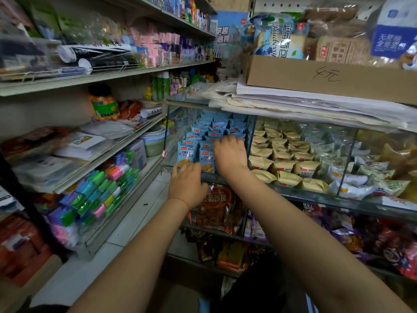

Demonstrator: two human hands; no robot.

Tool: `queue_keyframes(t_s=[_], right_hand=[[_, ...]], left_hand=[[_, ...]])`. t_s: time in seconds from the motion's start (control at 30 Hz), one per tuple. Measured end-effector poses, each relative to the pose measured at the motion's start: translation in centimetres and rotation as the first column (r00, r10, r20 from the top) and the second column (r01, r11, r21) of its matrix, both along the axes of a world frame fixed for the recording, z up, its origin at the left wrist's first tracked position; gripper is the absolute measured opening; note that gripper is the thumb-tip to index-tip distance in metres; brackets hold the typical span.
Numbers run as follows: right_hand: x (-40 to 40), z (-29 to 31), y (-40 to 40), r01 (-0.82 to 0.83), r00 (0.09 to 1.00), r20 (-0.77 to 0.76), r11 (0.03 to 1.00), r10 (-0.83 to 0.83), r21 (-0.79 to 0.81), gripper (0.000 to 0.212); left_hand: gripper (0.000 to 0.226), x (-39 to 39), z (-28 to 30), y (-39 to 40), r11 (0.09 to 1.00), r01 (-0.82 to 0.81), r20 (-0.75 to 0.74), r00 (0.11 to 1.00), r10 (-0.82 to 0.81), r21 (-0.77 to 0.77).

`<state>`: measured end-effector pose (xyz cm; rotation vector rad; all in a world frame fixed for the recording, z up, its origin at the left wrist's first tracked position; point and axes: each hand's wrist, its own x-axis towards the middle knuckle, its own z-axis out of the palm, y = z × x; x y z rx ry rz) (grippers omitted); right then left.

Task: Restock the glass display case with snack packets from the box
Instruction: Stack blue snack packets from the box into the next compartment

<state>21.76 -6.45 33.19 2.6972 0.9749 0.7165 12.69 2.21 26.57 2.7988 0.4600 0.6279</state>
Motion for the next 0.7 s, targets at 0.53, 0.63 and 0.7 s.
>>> queue_keyframes(t_s=[0.53,0.63,0.7], right_hand=[[-8.4,-32.6,1.6,-0.432,0.69,-0.647,0.902,0.323,-0.01,0.028],[-8.4,-40.7,1.5,-0.325,0.511,-0.858,0.916,-0.041,-0.237,0.042],[-8.4,-45.8,1.0,-0.31,0.394,-0.895,0.886,-0.209,-0.343,0.053]], left_hand=[[0.028,-11.0,-27.0,4.9,0.758,-0.464,-0.515,0.834,0.2,-0.459],[0.032,-12.7,-34.5,5.1,0.728,-0.523,-0.718,0.693,0.061,-0.443],[0.034,-13.1,-38.8,5.1,0.701,-0.545,-0.797,0.601,-0.056,-0.46]])
